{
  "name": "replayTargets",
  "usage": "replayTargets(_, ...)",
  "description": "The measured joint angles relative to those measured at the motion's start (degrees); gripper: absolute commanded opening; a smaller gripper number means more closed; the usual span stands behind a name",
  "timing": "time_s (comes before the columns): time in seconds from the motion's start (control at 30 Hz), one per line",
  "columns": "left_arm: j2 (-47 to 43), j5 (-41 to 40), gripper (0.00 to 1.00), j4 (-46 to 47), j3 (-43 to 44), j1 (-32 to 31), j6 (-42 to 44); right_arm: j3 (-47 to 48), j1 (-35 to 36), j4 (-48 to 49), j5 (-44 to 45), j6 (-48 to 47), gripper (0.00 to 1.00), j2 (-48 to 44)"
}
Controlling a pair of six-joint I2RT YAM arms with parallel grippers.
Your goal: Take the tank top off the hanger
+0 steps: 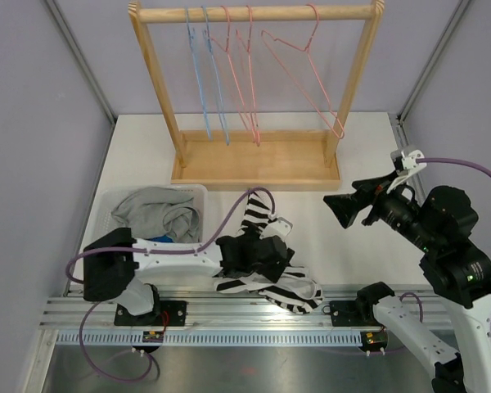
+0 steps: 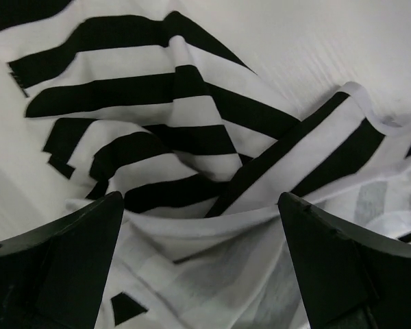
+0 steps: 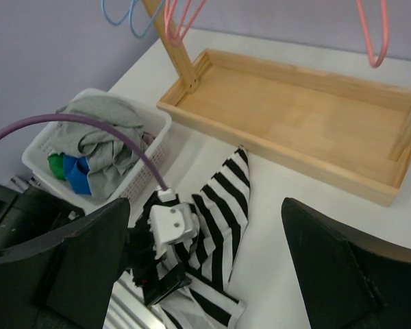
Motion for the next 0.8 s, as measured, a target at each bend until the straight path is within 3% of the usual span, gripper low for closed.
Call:
replayTargets(0.07, 4.35, 0.66, 0.96, 1.49, 0.63, 0.0, -0.11, -1.22, 0.0, -1.73, -0.85, 0.07, 0.99, -1.05)
replayTargets(0.13, 8.22, 1.86, 0.79, 2.71, 0.61, -0.02, -0.52, -2.14, 0.0, -2.67, -1.4, 0.17, 1.0, -2.01)
replayTargets(0.17, 9.84, 2.36, 0.66, 3.26, 0.61, -0.02, -1.07, -2.49, 0.0, -3.04, -1.84, 0.28, 1.0, -2.56)
replayTargets(0.2, 11.32, 2.89, 0.35, 3.93, 0.59, 0.0, -1.62, -2.82, 0.0, -3.21, -2.25, 0.37, 0.99, -3.06)
replayTargets(0.27, 12.66, 4.15, 0.09, 6.05, 0.7, 0.0, -2.89, -3.34, 0.0, -3.76, -3.48, 0.66, 1.0, -4.24)
replayTargets(0.3, 12.72, 4.37, 0.0, 6.62, 0.76, -0.13, -3.39, -3.37, 0.0, -4.04, -3.98, 0.72, 1.0, -4.66)
replayTargets(0.5, 8.92, 1.9, 0.0, 2.45, -0.15, -0.24, -5.77, -3.3, 0.0, -4.0, -5.77, 0.85, 1.0, -5.84)
replayTargets(0.67, -5.11, -7.43, 0.0, -9.4, 0.46, -0.28, -8.61, -3.3, 0.0, -3.93, -6.45, 0.87, 1.0, -6.05)
replayTargets(0.8, -14.23, -16.48, 0.0, -19.74, 6.14, 0.22, -11.15, -3.32, 0.0, -3.82, -6.75, 0.92, 1.0, -6.05)
